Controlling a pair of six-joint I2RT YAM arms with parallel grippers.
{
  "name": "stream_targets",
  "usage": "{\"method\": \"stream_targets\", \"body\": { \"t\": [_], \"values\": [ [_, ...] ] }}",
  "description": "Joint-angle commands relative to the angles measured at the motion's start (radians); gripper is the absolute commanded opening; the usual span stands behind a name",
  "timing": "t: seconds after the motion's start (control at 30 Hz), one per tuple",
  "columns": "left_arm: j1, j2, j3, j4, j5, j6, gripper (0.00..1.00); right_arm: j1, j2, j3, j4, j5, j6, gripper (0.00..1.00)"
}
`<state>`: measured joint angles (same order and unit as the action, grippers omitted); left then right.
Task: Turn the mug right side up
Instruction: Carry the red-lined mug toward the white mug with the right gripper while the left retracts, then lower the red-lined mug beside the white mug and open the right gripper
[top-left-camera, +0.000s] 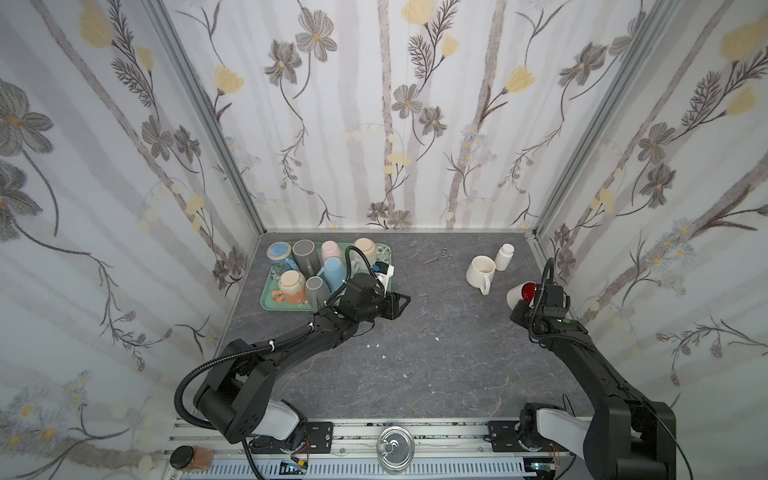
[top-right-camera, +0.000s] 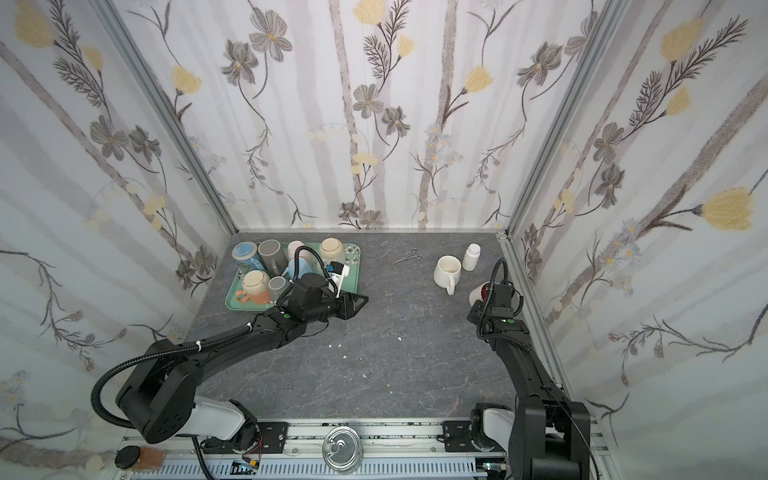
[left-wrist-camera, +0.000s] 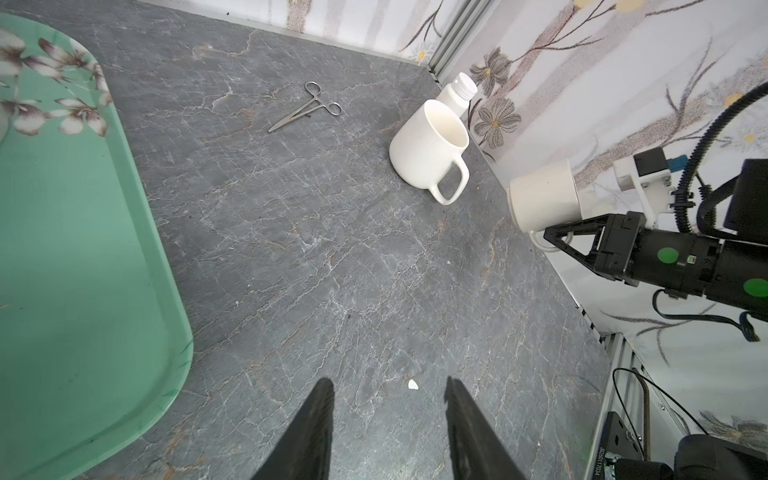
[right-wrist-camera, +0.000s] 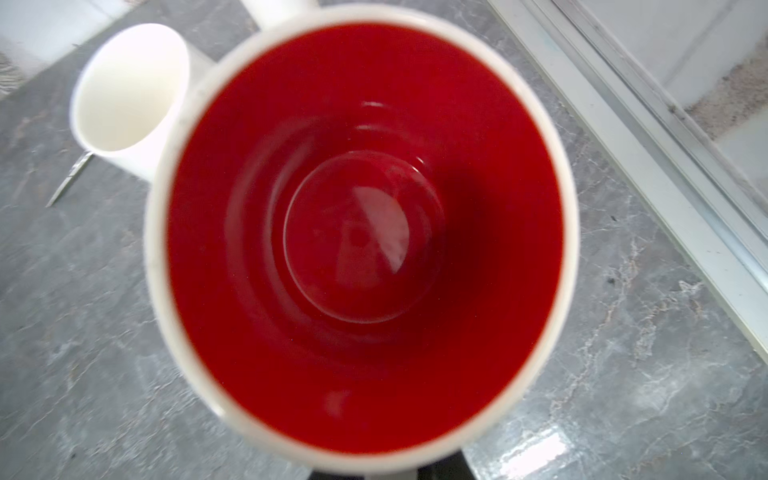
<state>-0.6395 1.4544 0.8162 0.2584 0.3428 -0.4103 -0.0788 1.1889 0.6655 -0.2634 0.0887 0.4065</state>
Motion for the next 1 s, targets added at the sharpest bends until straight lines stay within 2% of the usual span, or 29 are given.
{"method": "stream_targets", "body": {
  "t": [0.0,0.23,0.37,0.77,0.87,0.97],
  "values": [
    [0.001,0.021,0.026,0.041,0.027,0.031,0.42,-0.009,0.054,0.025,0.118,-0.047,-0.051,0.00],
    [0.005,0.040,0.017,0.082,0.032,0.031,0.42,-0.008,0.207,0.106,0.241,-0.046,-0.090,0.00],
    [0.013,0.059,0.023,0.090,0.049,0.030,0.41,-0.009,0.311,0.184,0.240,-0.024,-0.119,0.00],
    [0.061,0.058,0.010,0.090,0.067,0.033,0.40,-0.004,0.540,0.327,0.241,-0.054,-0.168,0.00],
    [0.070,0.048,-0.001,0.094,0.064,0.030,0.40,-0.002,0.577,0.354,0.224,-0.053,-0.176,0.05],
    [0.073,0.038,-0.011,0.094,0.058,0.029,0.40,0.006,0.593,0.359,0.219,-0.053,-0.181,0.19]
  ]
}}
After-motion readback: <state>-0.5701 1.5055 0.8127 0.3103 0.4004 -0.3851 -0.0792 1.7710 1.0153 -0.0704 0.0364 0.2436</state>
